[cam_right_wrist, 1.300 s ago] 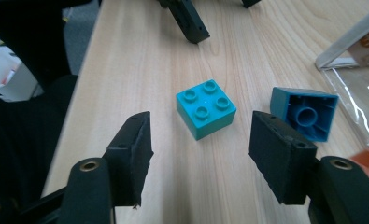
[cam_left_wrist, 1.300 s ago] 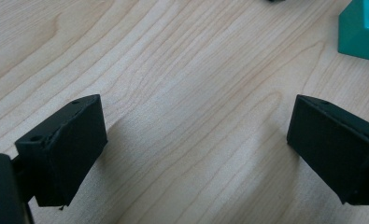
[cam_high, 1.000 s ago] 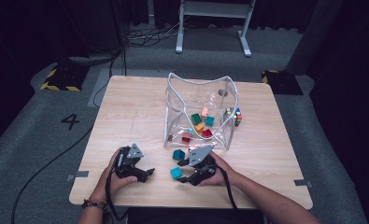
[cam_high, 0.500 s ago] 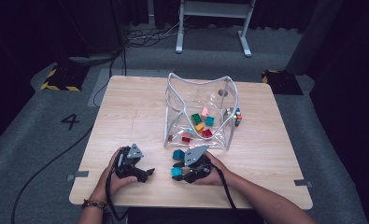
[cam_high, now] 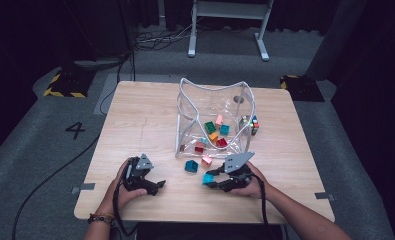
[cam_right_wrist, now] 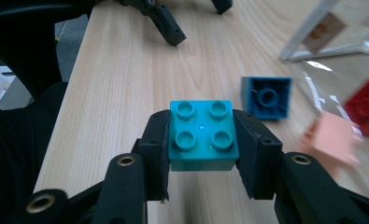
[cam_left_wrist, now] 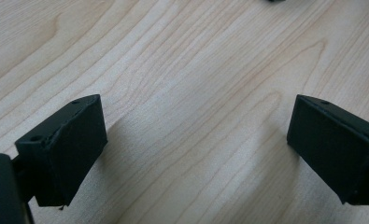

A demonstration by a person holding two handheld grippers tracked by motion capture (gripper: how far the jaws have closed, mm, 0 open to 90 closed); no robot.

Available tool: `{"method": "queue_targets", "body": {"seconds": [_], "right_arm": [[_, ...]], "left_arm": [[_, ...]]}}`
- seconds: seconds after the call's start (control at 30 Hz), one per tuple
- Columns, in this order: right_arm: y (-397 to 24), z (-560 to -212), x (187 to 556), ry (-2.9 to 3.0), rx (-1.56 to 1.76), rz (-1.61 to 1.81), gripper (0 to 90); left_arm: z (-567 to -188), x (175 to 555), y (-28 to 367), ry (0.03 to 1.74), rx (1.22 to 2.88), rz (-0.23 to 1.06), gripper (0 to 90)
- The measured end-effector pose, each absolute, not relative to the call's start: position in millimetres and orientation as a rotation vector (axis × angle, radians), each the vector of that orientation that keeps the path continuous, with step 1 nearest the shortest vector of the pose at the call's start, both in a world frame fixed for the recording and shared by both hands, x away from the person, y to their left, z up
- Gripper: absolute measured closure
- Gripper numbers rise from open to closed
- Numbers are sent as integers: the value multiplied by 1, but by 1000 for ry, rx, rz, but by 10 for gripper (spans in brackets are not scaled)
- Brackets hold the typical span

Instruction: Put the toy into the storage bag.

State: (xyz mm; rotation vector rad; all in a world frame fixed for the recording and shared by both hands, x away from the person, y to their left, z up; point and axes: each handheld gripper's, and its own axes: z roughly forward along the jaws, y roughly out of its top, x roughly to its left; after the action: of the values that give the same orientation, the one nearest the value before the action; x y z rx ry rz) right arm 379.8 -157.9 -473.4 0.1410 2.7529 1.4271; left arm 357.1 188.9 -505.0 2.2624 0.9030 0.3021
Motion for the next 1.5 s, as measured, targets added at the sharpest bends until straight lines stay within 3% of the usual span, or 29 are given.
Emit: {"method": "queue_targets", "body": {"seconds": [0.3, 0.77, 1.2, 1.5], "right_arm": [[-206, -437, 377, 2689, 220, 1411, 594], [-247, -373, 388, 2555, 267, 1460, 594], [-254, -308, 416, 2444, 284, 1445, 593], [-244, -288, 449, 2407, 326, 1423, 594]], "left_arm": [[-505, 357, 189, 904, 2262, 301, 50], [-505, 357, 189, 904, 2261, 301, 50], [-505, 357, 189, 905, 2262, 299, 50], [-505, 357, 189, 903, 2262, 297, 50]]}}
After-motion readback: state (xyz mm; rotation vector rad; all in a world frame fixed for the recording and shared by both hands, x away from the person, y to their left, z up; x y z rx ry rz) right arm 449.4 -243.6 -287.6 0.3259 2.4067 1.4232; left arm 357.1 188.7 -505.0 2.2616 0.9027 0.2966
